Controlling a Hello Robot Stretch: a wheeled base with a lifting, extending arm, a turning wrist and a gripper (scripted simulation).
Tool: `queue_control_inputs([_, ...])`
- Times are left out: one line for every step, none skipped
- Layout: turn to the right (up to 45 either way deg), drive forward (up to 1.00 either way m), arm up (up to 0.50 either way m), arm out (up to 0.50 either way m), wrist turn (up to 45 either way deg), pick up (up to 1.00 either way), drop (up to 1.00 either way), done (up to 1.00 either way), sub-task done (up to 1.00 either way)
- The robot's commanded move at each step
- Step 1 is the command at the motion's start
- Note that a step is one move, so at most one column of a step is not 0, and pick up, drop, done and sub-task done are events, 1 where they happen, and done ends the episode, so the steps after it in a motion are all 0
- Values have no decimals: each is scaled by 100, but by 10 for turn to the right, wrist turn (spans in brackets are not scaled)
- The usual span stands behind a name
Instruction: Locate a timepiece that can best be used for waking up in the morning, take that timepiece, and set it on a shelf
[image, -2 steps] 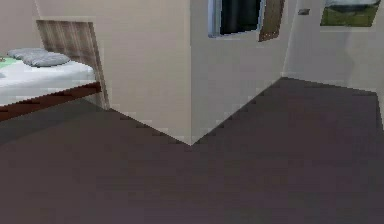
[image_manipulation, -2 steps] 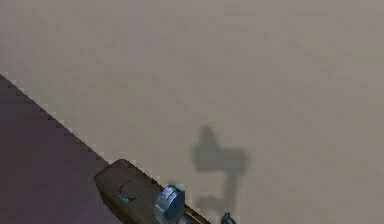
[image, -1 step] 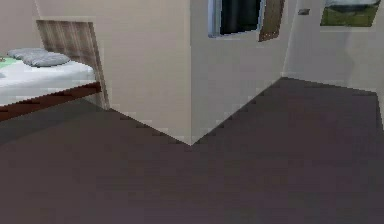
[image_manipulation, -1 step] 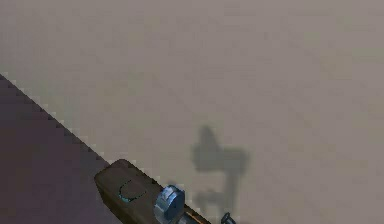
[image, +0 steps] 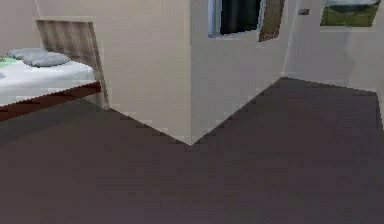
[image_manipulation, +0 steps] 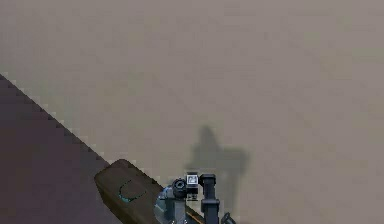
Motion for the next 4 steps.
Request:
queue_control_inputs([0,0,0,0,450,0,0,0,0])
queue_control_inputs([0,0,0,0,450,0,0,0,0])
queue_control_inputs([0,0,0,0,450,0,0,0,0])
queue_control_inputs([0,0,0,0,150,0,0,0,0])
